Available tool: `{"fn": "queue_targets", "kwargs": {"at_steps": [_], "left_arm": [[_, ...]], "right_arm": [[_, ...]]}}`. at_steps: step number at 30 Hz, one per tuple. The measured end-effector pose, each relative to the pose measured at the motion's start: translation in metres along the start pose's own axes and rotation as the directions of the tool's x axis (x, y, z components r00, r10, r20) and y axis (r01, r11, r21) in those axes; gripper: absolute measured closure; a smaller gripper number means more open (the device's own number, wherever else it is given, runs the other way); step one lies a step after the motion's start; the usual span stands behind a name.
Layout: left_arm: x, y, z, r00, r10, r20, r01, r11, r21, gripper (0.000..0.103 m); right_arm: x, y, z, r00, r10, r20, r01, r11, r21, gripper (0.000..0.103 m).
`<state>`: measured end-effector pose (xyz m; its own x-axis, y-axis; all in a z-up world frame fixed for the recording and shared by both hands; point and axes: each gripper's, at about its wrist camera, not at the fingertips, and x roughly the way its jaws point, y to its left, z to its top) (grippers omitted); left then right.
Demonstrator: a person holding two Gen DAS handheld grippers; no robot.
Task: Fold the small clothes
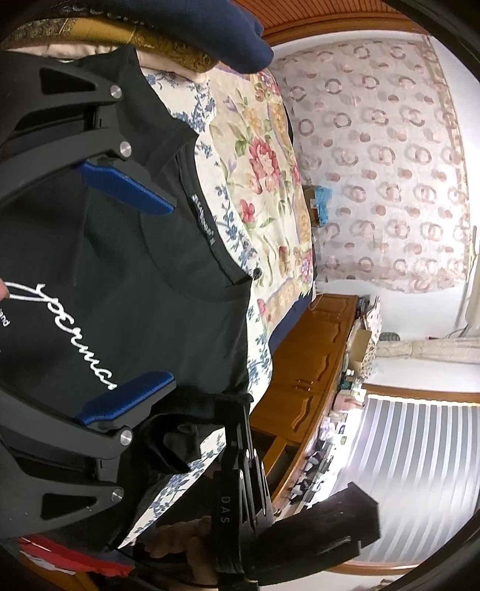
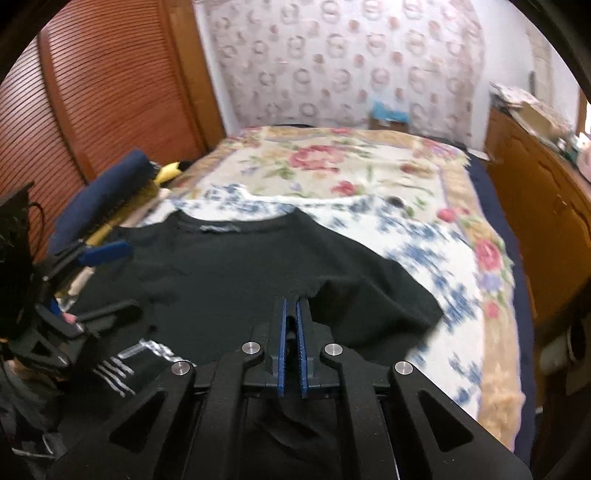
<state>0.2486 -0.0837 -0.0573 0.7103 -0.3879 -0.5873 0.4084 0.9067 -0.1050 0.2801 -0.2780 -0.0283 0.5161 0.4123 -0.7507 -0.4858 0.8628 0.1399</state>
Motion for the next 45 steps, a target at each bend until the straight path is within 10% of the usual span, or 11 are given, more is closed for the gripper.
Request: {"fn": "queue_targets", "kwargs": {"at_steps": [6, 10, 19, 30, 43, 45], "left_arm": [[-0.001, 0.012, 0.001, 1.0, 0.023, 0.014, -0.023, 0.999, -0.045, 0.016], [-0.001, 0.015, 0.0, 1.0, 0.022, 0.015, -0.021, 0.999, -0.05, 0.016], [-0.002, 0.014, 0.0, 1.0, 0.015, 0.012, -0.015, 0.999, -0.038, 0.016], [-0.003, 0.013, 0.0, 1.0, 0.016, 0.013, -0.015, 0.999, -0.034, 0.016], [-0.003, 0.012, 0.0, 1.0, 0.015, 0.012, -0.015, 0.999, -0.031, 0.016], [-0.003, 0.012, 0.001, 1.0, 0.015, 0.012, -0.015, 0.999, -0.034, 0.016]], "right_arm": [[0.016, 0.023, 0.017, 0.999, 0.03, 0.017, -0.03, 0.999, -0.036, 0.099], [0.014, 0.013, 0.014, 1.0, -0.013, 0.007, 0.013, 1.0, 0.001, 0.08], [-0.019, -0.014, -0.039, 0.99, -0.114, -0.085, 0.12, 0.991, 0.066, 0.077], [-0.014, 0.011, -0.077, 0.987, -0.057, -0.147, 0.068, 0.995, 0.069, 0.069], [0.009, 0.025, -0.094, 0.967, -0.08, -0.242, 0.089, 0.996, 0.026, 0.069], [0.007, 0.026, -0.096, 0.968, -0.089, -0.236, 0.096, 0.995, 0.016, 0.084]]}}
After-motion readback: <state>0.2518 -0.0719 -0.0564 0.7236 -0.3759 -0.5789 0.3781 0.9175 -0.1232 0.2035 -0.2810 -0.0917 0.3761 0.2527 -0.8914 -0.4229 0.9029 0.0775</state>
